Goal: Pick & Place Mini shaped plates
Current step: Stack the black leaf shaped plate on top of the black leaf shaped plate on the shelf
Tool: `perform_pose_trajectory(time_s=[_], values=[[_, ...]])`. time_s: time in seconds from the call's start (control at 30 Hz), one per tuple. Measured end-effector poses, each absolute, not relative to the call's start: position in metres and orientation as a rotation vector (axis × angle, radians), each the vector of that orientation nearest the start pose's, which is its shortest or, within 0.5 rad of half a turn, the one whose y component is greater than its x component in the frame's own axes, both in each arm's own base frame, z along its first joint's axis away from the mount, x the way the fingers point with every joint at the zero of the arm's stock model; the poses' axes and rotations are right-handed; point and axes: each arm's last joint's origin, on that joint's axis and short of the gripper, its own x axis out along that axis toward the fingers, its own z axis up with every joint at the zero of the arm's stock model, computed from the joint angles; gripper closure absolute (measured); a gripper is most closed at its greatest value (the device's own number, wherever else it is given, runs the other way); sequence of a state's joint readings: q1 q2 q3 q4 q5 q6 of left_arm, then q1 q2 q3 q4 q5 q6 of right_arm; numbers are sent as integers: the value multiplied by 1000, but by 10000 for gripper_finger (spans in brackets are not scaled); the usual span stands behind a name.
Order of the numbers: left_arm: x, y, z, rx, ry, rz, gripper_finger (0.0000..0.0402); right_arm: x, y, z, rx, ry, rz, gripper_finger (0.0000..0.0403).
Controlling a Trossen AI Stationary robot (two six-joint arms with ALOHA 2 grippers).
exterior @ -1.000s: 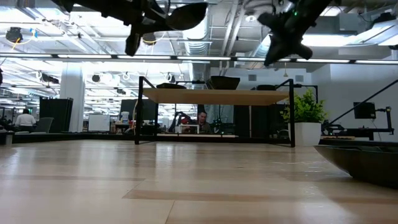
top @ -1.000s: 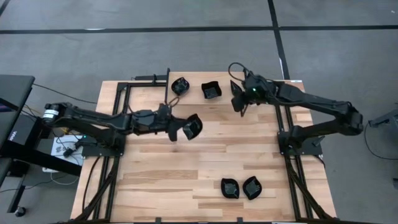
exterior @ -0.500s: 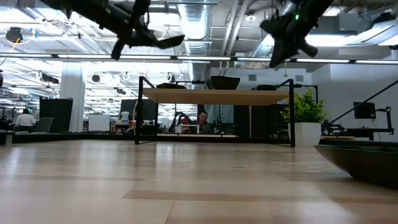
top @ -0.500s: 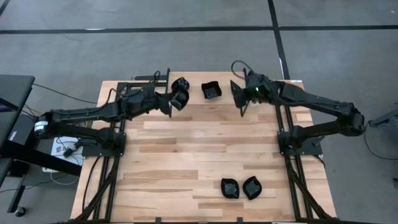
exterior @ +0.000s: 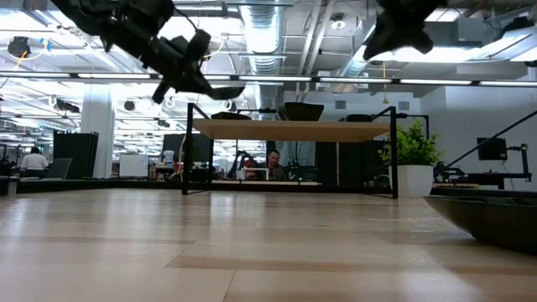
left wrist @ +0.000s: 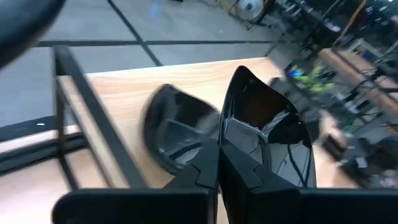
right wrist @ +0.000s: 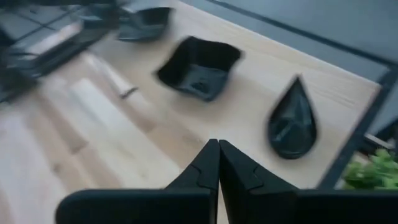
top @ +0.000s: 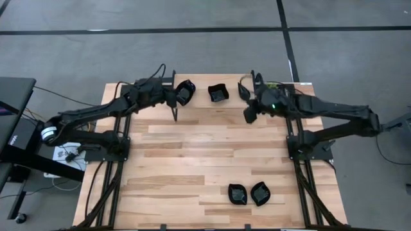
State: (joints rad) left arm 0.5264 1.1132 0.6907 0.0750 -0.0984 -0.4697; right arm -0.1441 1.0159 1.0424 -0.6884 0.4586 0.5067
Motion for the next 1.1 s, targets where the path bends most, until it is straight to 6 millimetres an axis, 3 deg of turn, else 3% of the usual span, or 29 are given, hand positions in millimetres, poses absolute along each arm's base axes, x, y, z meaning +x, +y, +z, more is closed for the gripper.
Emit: perform_pose_trajectory(time_s=[0.2,0.37,0.63,0.93,1.1], values=[[208,144,248,-488,258,695,395,199,-4,336,294,506,-625,403],[208,154,247,-478,234,662,394,208,12,329,279,532,-595,403],[204,162,252,-445,191,653,394,219,16,317,266,588,-602,403],[214,185,280,-379,163,599,394,219,15,317,291,583,-611,403],[225,195,271,-410,278,597,394,219,15,317,305,581,-611,403]])
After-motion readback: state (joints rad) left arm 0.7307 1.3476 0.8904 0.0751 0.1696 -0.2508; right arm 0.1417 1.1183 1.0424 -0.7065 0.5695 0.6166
